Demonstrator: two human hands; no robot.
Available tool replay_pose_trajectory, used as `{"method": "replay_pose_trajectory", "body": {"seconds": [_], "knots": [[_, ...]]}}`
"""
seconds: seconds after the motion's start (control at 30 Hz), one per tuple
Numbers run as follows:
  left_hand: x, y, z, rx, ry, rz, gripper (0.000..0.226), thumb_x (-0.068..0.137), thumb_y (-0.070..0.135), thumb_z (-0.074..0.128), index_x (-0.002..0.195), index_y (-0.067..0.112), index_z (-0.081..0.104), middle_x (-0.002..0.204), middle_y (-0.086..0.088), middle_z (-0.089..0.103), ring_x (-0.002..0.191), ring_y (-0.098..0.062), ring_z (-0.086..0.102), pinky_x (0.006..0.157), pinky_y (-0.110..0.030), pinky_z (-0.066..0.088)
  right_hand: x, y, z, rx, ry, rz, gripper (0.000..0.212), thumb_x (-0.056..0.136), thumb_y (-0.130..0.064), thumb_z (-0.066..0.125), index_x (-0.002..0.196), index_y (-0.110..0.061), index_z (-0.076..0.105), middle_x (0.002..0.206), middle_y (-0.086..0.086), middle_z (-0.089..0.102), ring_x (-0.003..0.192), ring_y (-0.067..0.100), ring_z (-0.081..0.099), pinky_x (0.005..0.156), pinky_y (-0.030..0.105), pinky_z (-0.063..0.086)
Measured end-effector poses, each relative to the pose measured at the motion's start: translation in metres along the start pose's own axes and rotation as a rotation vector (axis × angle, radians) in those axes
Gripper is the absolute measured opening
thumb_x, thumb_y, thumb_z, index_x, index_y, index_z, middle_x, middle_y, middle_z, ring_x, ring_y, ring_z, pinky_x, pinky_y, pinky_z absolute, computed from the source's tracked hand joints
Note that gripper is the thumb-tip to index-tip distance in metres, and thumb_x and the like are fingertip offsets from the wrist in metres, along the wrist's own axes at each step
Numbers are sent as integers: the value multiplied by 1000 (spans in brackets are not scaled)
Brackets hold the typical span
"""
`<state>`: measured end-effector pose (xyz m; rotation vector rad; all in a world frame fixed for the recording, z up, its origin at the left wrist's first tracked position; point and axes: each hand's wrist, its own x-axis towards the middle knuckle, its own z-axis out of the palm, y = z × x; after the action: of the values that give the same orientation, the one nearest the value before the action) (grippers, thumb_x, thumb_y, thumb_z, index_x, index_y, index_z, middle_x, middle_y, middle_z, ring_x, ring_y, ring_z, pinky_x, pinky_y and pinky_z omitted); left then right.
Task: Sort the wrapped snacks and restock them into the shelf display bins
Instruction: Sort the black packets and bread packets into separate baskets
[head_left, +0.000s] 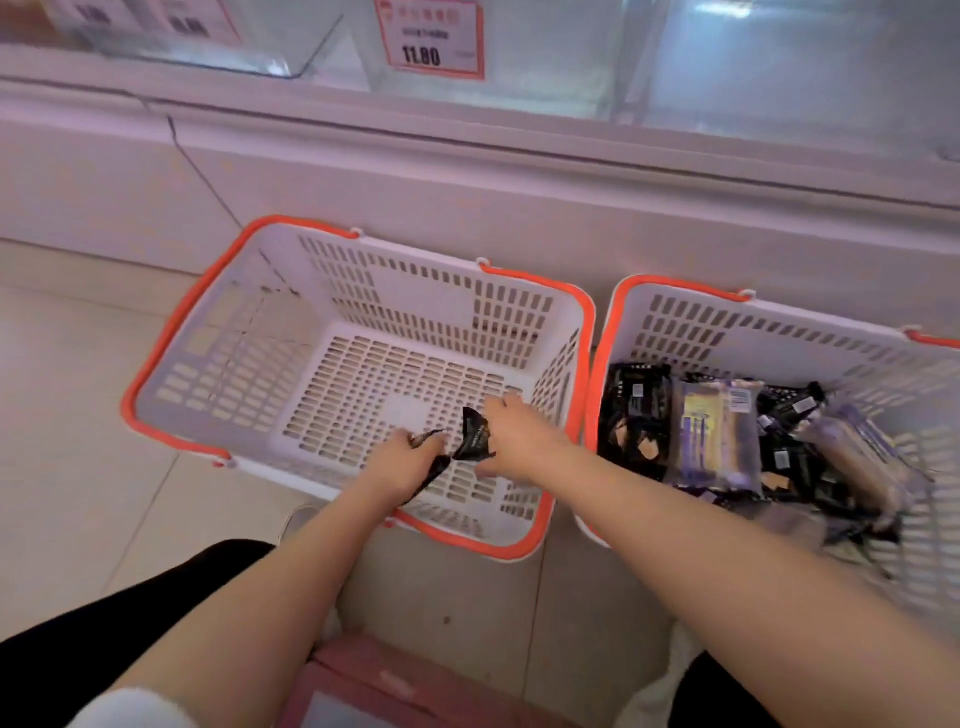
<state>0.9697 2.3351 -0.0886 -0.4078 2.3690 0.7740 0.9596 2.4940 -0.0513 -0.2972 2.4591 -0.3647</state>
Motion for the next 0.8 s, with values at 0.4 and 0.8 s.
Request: {"method": "replay_pose_trajectory", "body": {"seconds": [0.4, 0.8], "knots": [[-25, -16, -2, 701, -393, 990, 41, 88, 51, 52, 120, 26, 57, 116, 4, 62, 107, -16, 56, 86, -31, 44, -41, 49, -8, -521, -149, -525, 43, 87, -55, 50, 96, -16, 65, 98, 1, 62, 95, 21, 55, 84, 35, 42], [-18, 4, 17, 737, -241, 1001, 42, 93, 53, 37, 129, 35, 50, 124, 12, 58, 113, -12, 54, 86, -31, 45, -32, 87, -18, -404, 36, -523, 30, 90, -36, 46, 89, -17, 70, 87, -3, 66, 88, 18, 57, 89, 31, 39]]}}
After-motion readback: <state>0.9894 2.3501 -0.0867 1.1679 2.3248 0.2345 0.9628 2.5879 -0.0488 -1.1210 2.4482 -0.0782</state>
